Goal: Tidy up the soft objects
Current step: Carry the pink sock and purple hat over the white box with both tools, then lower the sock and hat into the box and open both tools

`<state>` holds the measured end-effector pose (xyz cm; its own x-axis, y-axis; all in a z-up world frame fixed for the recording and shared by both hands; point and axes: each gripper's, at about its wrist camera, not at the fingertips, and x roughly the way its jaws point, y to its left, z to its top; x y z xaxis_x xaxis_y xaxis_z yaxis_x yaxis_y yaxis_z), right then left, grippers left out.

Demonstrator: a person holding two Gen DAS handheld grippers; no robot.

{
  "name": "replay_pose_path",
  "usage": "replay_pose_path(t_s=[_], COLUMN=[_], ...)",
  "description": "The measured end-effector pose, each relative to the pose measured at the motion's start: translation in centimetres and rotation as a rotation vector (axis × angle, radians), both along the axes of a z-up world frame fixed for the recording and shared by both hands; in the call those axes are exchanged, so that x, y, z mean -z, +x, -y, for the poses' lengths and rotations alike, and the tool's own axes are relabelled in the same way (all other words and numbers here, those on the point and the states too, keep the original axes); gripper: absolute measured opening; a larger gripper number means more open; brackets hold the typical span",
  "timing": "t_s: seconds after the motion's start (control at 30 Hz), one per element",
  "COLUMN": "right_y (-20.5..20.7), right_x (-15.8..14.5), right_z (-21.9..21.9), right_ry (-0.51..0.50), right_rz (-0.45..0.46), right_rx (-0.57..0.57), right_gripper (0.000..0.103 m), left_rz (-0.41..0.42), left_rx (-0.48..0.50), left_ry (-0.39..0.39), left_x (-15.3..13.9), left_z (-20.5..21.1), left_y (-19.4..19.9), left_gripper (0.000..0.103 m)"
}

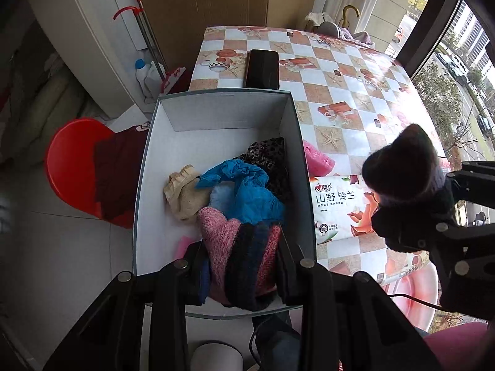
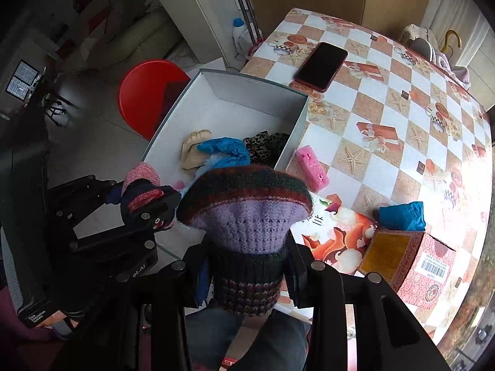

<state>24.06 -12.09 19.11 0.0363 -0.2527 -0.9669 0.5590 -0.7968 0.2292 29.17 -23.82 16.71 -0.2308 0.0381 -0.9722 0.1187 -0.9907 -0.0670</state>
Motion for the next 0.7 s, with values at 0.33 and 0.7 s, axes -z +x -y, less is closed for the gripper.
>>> replay_pose_path(t_s=[0.33,0.7], right_y=[0.4,0.4], right_x=[1.2,1.5], right_z=[1.4,1.9], right_ry=[0.009,0.016], right_rz=[0.039,0.047], right_rx=[-0.029,-0.036], right_gripper=[0.039,0.039], left_rz=[0.012,0.014], left_rx=[-0.040,-0.044], left_ry=[0.003,0.007], left_x=[0.6,0.8], left_z=[1.4,2.0], left_y=[0.6,0.7], left_gripper=[0.036,0.036])
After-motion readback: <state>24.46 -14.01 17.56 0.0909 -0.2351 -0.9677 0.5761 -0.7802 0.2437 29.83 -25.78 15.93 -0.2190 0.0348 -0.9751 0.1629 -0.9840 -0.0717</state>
